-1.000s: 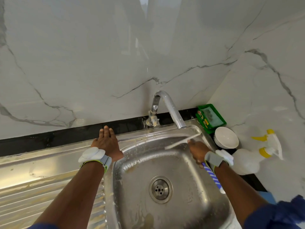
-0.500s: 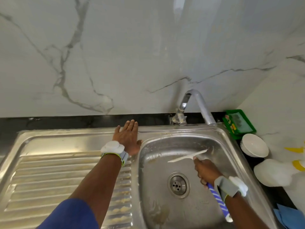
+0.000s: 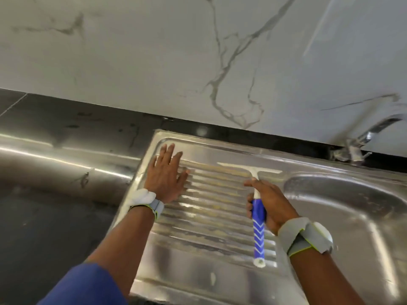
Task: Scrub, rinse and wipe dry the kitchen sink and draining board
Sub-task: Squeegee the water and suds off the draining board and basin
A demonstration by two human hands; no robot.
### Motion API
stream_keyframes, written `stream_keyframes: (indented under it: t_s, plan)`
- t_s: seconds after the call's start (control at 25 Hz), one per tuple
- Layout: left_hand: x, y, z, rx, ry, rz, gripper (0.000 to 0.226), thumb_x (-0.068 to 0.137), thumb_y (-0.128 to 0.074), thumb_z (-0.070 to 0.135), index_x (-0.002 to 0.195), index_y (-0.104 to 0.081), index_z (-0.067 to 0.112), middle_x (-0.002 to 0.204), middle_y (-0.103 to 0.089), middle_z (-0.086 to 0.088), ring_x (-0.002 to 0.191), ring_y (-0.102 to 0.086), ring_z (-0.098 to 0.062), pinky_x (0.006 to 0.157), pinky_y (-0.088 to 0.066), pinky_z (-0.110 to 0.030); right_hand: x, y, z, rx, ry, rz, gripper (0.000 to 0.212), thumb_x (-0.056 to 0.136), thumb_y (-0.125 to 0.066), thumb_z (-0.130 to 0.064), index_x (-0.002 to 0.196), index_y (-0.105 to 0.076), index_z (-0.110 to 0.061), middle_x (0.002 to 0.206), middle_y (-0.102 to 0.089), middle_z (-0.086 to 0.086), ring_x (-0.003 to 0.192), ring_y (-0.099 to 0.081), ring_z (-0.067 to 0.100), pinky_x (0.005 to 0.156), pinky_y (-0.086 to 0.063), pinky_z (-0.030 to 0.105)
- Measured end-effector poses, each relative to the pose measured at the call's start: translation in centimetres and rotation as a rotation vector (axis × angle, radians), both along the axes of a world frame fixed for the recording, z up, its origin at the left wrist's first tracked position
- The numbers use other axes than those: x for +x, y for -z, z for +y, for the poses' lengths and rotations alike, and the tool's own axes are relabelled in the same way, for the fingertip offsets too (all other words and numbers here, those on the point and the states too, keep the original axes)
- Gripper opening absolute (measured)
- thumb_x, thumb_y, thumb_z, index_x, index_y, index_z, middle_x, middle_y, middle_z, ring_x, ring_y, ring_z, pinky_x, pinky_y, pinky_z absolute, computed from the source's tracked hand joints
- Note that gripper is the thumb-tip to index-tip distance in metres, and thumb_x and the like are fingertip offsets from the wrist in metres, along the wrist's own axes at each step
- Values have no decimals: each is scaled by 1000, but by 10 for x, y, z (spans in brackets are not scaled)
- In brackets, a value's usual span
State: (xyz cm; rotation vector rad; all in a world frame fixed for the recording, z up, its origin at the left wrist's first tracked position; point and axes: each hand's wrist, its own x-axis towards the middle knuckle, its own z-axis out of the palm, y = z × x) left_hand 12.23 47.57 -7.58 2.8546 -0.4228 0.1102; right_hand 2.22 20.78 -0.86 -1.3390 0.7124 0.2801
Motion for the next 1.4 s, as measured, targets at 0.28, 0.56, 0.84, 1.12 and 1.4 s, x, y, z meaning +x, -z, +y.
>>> stream_keyframes:
  t_s: [0.28,0.56,0.84,1.12,1.4]
  plan:
    - [64,12,87,-85,109,-19,69,97,-38,59,155,-37,23,170,-24,-6,159,-12,-27,123,-22,-58,76,22,81,-316,186,71,32,104,-42,-29,82,-56,-10,58,-41,8,33,-36,18,40,-34,22]
    - [88,32,113,-90,124,-48,85,94,-35,74,160,-30,19,172,-17,-6,160,-3,-25,124,-14,-61,127,41,81,-623,234,282,46,99,-34,-45,83,-55,-7,64,-55,12,41,-48,24,44,-40,28]
    - [91,31,111,-134,141,-31,86,97,-24,78,162,-25,22,172,-18,-3,160,-4,-23,124,-14,-61,157,49,179,-762,26,259,66,96,-30,-51,115,-63,2,108,-70,23,96,-67,43,89,-55,49]
    - [89,31,112,-153,137,-17,84,97,-25,76,160,-28,22,170,-23,-4,159,-9,-24,123,-17,-60,137,44,217,-976,-88,243,52,108,-29,-38,117,-60,2,121,-65,24,110,-60,43,81,-42,37]
    - [88,27,116,-187,140,6,81,97,-24,73,159,-32,21,168,-27,-7,159,-12,-27,123,-18,-61,87,39,221,-1025,-179,307,51,108,-30,-39,114,-62,1,118,-66,22,106,-62,41,73,-36,32]
